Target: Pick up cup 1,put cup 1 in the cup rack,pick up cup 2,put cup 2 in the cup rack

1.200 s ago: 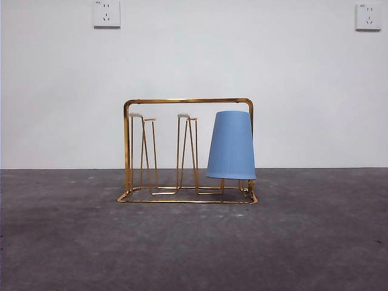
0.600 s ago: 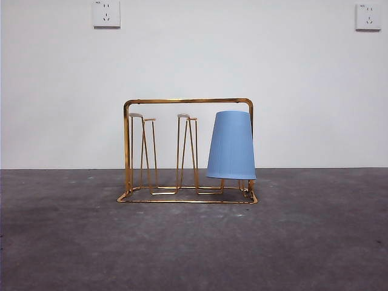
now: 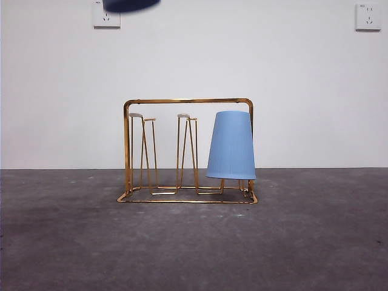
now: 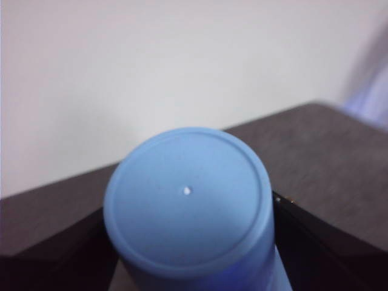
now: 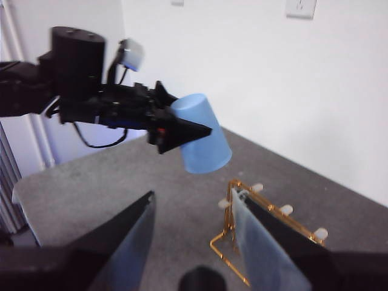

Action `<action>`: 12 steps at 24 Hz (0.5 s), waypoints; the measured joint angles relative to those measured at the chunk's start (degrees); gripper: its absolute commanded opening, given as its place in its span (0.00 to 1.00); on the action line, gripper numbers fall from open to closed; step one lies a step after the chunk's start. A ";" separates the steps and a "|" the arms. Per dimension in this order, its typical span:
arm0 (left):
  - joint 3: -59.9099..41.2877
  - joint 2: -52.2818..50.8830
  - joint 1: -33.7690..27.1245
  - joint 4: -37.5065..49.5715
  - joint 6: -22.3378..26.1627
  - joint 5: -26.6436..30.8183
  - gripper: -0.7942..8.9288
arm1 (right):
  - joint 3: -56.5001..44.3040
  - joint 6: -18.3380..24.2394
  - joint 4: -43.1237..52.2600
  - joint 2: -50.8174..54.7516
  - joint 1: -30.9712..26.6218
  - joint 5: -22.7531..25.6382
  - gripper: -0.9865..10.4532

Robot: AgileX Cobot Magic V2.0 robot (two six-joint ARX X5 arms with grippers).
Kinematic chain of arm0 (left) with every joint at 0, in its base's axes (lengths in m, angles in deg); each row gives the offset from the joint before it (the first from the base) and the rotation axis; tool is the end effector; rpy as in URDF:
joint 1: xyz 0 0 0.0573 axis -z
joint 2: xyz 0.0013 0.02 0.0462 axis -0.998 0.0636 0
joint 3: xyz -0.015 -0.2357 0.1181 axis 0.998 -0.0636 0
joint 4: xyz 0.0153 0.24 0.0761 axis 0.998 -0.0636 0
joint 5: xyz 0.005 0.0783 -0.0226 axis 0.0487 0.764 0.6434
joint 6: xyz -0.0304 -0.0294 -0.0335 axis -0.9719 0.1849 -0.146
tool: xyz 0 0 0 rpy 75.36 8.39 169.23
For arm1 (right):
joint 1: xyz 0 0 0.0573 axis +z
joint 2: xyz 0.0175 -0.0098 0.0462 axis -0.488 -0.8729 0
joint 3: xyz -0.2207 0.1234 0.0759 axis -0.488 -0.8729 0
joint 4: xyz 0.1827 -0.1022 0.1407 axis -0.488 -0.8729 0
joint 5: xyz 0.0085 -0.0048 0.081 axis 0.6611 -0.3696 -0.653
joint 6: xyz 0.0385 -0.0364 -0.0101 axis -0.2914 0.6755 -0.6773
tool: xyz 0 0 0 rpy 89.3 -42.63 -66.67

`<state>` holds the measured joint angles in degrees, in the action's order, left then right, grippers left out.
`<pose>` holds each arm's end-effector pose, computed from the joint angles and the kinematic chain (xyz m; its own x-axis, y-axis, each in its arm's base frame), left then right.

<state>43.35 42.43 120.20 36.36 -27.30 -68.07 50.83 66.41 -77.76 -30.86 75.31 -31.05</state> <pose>0.2178 -0.1395 0.4089 0.9013 -0.3759 -0.2154 0.3886 0.9212 0.0183 0.0582 0.0636 0.4877 0.6275 0.7644 -0.1483 -0.7775 0.6253 -0.0667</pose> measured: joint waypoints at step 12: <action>0.00 10.54 -2.19 0.28 1.81 2.62 0.07 | 0.00 0.02 -3.85 0.07 0.00 1.53 0.28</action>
<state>43.35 52.96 118.01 36.65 -25.49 -65.45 50.83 66.43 -81.61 -30.79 75.31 -29.52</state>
